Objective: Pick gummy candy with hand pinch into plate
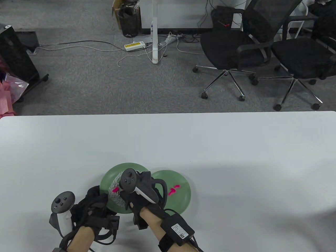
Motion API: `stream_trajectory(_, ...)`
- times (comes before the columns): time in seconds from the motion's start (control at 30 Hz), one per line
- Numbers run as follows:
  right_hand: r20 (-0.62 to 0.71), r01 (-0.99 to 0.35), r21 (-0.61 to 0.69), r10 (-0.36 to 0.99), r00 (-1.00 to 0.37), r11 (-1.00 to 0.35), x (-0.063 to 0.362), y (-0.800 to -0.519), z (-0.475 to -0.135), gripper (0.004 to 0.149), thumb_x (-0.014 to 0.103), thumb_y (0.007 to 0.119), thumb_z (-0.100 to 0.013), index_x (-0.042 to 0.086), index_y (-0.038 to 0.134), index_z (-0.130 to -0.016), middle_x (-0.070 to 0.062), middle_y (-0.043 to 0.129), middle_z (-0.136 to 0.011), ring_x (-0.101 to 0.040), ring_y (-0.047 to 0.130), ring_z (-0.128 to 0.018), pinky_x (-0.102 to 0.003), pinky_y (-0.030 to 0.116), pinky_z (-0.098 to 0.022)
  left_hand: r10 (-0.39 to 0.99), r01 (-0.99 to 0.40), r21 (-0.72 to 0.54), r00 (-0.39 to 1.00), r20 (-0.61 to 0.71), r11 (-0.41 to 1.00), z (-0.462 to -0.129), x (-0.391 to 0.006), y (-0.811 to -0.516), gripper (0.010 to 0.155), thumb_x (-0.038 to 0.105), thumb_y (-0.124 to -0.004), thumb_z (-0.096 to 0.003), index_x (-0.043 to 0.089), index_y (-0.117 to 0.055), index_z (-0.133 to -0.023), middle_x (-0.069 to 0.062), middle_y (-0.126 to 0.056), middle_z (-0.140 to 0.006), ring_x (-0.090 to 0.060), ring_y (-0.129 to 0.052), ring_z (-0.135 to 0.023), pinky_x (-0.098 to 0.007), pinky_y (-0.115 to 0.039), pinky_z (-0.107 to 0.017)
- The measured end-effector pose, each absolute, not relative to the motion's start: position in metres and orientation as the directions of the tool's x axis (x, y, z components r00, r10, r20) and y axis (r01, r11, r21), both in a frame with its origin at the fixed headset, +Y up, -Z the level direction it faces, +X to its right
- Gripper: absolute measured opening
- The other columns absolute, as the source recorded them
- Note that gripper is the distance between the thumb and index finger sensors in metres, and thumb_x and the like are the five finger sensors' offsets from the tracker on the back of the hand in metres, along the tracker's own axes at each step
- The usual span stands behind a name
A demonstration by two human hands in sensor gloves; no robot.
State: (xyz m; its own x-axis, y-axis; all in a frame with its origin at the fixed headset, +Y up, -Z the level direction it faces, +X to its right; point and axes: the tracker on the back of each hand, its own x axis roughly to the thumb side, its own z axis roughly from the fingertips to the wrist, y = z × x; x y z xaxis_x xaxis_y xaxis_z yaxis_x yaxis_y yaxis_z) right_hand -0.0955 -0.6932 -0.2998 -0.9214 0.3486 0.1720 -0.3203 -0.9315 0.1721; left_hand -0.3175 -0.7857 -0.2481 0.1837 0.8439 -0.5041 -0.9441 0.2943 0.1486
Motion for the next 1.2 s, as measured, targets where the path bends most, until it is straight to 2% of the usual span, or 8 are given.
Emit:
stream_trajectory(0.43, 0.166, -0.361, 0.191, 0.392, -0.905, -0.913, -0.089, -0.695, -0.302, 0.045, 0.040, 0.093, -0.032, 0.025, 0.093, -0.075, 0.004, 0.086, -0.081, -0.026, 0.083, -0.071, -0.052, 0.068, -0.062, 0.839, -0.939, 0.139, 0.205, -0.505, 0.314, -0.250, -0.321, -0.791, 0.057, 0.030, -0.080, -0.0416, 0.018, -0.070, -0.097, -0.004, -0.097, -0.077, -0.026, -0.114, -0.018, -0.031, -0.097, -0.013)
stream_trajectory(0.57, 0.139, -0.459, 0.193, 0.487, -0.862, -0.867, -0.079, -0.692, -0.303, 0.044, 0.040, 0.093, -0.032, 0.025, 0.094, -0.074, 0.004, 0.086, -0.080, -0.026, 0.083, -0.070, -0.052, 0.068, -0.062, 0.838, -0.941, 0.150, 0.187, -0.513, 0.302, -0.251, -0.324, -0.793, 0.057, 0.030, -0.080, -0.0415, 0.018, -0.071, -0.096, -0.004, -0.098, -0.077, -0.026, -0.114, -0.017, -0.032, -0.097, -0.012)
stream_trajectory(0.67, 0.113, -0.527, 0.202, 0.554, -0.825, -0.826, -0.068, -0.686, -0.305, 0.044, 0.040, 0.092, -0.032, 0.025, 0.094, -0.074, 0.004, 0.087, -0.079, -0.026, 0.084, -0.070, -0.052, 0.069, -0.061, 0.836, -0.940, 0.162, 0.178, -0.519, 0.301, -0.251, -0.328, -0.795, 0.057, 0.030, -0.080, -0.0415, 0.018, -0.071, -0.096, -0.004, -0.098, -0.077, -0.026, -0.114, -0.017, -0.032, -0.097, -0.012)
stream_trajectory(0.9, 0.052, -0.624, 0.112, 0.632, -0.773, -0.773, -0.021, -0.671, -0.315, 0.044, 0.040, 0.092, -0.032, 0.024, 0.095, -0.073, 0.003, 0.088, -0.078, -0.026, 0.085, -0.068, -0.051, 0.070, -0.060, 0.835, -0.937, 0.175, 0.172, -0.523, 0.303, -0.252, -0.332, -0.797, 0.057, 0.030, -0.080, -0.0416, 0.018, -0.071, -0.096, -0.004, -0.098, -0.077, -0.027, -0.114, -0.018, -0.032, -0.097, -0.013)
stream_trajectory(1.1, -0.054, -0.687, 0.036, 0.685, -0.727, -0.726, 0.023, -0.683, -0.325, 0.044, 0.041, 0.091, -0.032, 0.023, 0.096, -0.072, 0.002, 0.089, -0.077, -0.026, 0.085, -0.067, -0.051, 0.070, -0.059, 0.837, -0.935, 0.181, 0.172, -0.519, 0.304, -0.252, -0.333, -0.797, 0.057, 0.030, -0.080, -0.0416, 0.018, -0.071, -0.096, -0.004, -0.098, -0.077, -0.027, -0.114, -0.018, -0.032, -0.097, -0.013)
stream_trajectory(1.2, -0.108, -0.672, 0.017, 0.666, -0.738, -0.741, 0.040, -0.697, -0.329, 0.044, 0.041, 0.091, -0.032, 0.022, 0.096, -0.072, 0.002, 0.089, -0.076, -0.026, 0.085, -0.067, -0.051, 0.070, -0.059, 0.839, -0.934, 0.185, 0.171, -0.517, 0.305, -0.252, -0.333, -0.795, 0.057, 0.030, -0.080, -0.0416, 0.018, -0.071, -0.096, -0.004, -0.098, -0.077, -0.027, -0.114, -0.018, -0.032, -0.097, -0.013)
